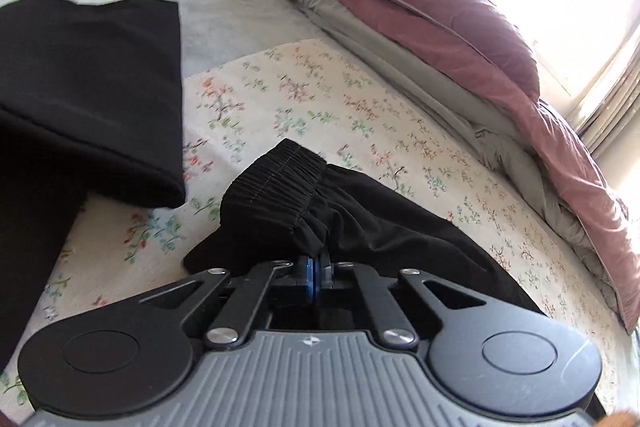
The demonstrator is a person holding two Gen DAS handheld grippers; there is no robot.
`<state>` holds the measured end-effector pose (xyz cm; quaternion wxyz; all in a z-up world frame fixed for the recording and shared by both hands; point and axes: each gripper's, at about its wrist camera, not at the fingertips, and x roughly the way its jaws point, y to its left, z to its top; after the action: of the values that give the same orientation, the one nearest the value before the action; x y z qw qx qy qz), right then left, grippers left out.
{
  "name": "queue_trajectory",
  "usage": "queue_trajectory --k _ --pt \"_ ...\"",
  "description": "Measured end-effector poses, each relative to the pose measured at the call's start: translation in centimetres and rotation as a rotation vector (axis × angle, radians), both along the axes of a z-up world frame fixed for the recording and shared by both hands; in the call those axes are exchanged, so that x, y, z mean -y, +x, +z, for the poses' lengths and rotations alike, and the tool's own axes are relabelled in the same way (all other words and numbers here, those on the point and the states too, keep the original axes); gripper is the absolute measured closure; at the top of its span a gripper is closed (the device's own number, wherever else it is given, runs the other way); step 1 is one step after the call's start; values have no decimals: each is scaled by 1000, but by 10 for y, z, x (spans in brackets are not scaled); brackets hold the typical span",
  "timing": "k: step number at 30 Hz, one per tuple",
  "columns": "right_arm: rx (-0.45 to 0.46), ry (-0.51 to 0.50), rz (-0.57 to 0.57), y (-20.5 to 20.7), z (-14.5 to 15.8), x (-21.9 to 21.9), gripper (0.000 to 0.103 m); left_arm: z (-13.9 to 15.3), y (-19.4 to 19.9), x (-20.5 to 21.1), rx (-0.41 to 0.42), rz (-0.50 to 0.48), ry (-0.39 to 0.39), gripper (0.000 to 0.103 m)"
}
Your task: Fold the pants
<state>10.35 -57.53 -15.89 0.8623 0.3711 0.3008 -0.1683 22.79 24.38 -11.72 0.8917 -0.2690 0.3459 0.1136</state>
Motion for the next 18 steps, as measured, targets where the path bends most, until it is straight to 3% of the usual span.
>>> queue_trajectory --k 7,10,13,15,18 --pt "-44 15 5 -46 -20 4 103 -18 3 -6 -129 -42 33 95" --pt "-95 15 14 -51 -38 6 103 -15 -1 -4 -132 -51 66 95" --pt "-62 -19 30 -64 -31 -4 103 -15 -2 -3 -138 -58 87 94" --pt "-50 -59 35 -73 -25 -11 103 -22 0 -2 -174 -81 94 88" --pt "-123 -105 39 -70 -39 -12 103 -25 1 -3 -192 -95 75 80"
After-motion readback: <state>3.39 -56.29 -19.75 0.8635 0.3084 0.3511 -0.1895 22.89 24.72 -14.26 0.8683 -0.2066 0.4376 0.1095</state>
